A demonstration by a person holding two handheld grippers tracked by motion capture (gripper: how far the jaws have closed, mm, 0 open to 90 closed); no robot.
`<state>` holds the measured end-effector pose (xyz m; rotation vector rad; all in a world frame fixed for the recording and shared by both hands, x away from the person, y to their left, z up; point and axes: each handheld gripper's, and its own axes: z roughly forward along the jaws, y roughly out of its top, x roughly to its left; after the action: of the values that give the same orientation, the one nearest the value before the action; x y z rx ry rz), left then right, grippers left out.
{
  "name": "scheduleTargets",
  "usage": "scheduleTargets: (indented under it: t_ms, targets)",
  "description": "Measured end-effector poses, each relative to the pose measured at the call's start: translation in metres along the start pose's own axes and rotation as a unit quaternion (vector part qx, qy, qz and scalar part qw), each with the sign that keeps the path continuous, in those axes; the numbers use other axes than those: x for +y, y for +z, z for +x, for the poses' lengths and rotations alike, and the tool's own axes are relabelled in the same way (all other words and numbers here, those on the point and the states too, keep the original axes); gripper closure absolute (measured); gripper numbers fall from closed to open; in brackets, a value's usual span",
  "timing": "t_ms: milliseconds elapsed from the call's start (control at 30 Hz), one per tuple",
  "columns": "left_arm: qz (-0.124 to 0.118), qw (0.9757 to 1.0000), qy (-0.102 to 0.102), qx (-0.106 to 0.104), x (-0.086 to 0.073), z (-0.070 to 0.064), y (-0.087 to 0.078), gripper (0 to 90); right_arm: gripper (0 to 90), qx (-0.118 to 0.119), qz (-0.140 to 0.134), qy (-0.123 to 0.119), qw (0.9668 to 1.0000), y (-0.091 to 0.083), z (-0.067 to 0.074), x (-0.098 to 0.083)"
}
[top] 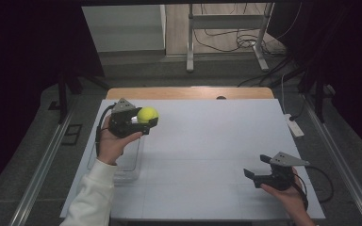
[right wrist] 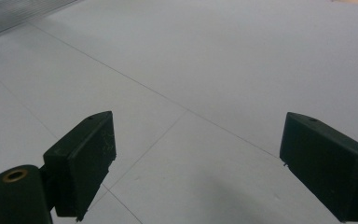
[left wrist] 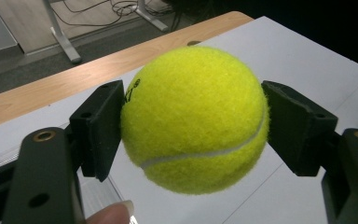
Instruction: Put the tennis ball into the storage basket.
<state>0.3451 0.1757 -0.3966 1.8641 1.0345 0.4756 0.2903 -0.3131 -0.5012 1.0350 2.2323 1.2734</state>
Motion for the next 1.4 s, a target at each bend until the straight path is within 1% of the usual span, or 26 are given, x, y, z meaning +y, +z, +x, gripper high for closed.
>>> scheduleTargets:
  t_ms: [1067, 1400]
  targets:
    - [-0.006, 0.9992, -0.029, 0.029, -0.004, 0.028, -0.005, 26.3, 11.0, -0.001, 0.002, -0.002, 1.0, 0.0, 0.0, 0.0]
    - [-0.007, 0.9987, -0.035, 0.035, -0.005, 0.035, -0.007, 26.2, 11.0, -0.001, 0.002, -0.002, 1.0, 0.001, 0.0, 0.0]
